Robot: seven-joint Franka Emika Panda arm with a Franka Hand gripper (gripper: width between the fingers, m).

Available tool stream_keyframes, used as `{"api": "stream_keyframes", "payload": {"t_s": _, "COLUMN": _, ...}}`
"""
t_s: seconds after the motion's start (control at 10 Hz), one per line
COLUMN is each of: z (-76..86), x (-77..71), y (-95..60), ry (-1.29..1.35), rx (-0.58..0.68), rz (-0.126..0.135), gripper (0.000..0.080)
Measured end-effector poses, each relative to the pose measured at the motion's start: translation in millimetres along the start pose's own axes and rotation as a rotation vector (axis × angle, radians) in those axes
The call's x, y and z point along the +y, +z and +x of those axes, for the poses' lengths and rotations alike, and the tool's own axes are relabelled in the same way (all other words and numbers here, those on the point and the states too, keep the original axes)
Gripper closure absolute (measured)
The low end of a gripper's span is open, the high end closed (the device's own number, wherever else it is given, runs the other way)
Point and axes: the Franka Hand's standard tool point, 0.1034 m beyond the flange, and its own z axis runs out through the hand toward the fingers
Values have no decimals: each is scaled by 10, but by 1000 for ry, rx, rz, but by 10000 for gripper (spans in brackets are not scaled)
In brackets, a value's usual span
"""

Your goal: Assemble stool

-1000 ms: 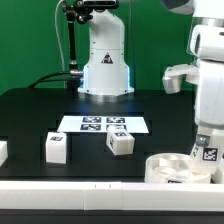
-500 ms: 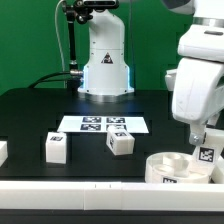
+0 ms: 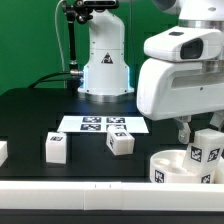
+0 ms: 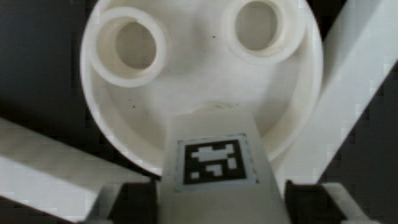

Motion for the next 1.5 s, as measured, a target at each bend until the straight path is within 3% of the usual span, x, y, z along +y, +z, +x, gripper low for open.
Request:
{"api": "stream_keyframes", "payload": {"t_s": 0.4, "z": -13, "x": 33, "y": 8, "ry": 223, "rx": -2, "rz": -5, "gripper": 456}}
{"api": "stream_keyframes", "payload": {"t_s": 0.5, "z": -33, "x": 29, "y": -2, "ry": 222, "rx": -12, "rz": -4, "gripper": 228}}
{"api": "stream_keyframes", "payload": {"t_s": 0.6, "z": -80, "x": 30, "y": -66, "ry": 223, "rx": -34, "rz": -3, "gripper": 228}}
{"api": "stream_keyframes", "payload": {"t_s": 0.7, "z": -145, "x": 50, "y": -151, "ry": 227, "rx": -57, "rz": -3, "gripper": 164}}
{"api": "stream_keyframes", "payload": {"t_s": 0.8, "z": -219, "x": 113, "y": -207, "ry": 220, "rx": -71, "rz": 0, "gripper": 154}}
{"api": "stream_keyframes", "payload": {"t_s": 1.0, "z": -447, "x": 385, "y": -253, "ry": 247, "rx": -91, "rz": 2, "gripper": 151}}
{"api": "stream_keyframes", "payload": {"t_s": 1.5, "z": -508, "x": 392, "y": -187, "ry": 253, "rx": -103, "rz": 4, "gripper": 151}}
